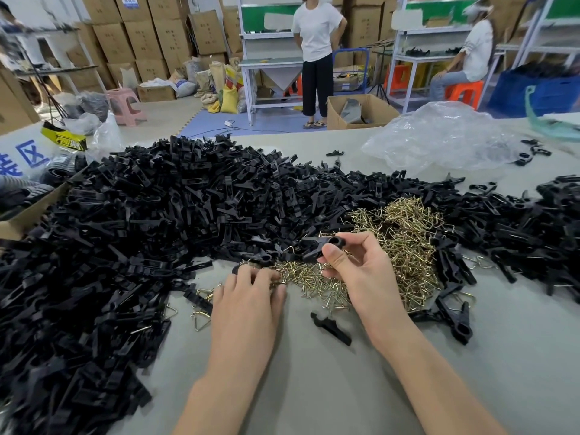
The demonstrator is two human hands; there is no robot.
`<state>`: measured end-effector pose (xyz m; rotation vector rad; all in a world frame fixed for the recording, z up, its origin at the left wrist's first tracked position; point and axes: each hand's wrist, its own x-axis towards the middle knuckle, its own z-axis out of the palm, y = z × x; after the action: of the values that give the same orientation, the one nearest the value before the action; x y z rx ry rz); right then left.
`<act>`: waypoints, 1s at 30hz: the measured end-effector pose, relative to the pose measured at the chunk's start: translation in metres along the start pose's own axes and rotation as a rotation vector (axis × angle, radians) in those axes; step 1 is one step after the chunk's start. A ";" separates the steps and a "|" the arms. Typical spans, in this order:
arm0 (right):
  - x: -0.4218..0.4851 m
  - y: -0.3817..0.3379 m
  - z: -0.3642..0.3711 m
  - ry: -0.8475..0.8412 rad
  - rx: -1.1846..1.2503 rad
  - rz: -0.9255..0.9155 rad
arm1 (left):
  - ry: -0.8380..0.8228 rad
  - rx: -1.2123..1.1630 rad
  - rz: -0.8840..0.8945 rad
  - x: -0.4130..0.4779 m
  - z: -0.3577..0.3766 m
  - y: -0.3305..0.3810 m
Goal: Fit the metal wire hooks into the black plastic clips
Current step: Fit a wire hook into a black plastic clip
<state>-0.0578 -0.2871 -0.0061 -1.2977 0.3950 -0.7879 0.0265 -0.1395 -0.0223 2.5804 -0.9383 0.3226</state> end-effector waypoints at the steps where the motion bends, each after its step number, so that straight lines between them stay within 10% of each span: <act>1: 0.000 0.001 0.000 0.000 -0.002 -0.004 | -0.014 0.023 -0.019 0.001 -0.001 0.000; 30: -0.014 0.001 0.000 -0.105 -0.224 -0.118 | 0.116 -0.451 -0.009 -0.006 -0.004 0.012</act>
<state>-0.0668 -0.2772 -0.0091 -1.5766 0.3308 -0.7867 0.0140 -0.1428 -0.0175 2.1314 -0.8454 0.2239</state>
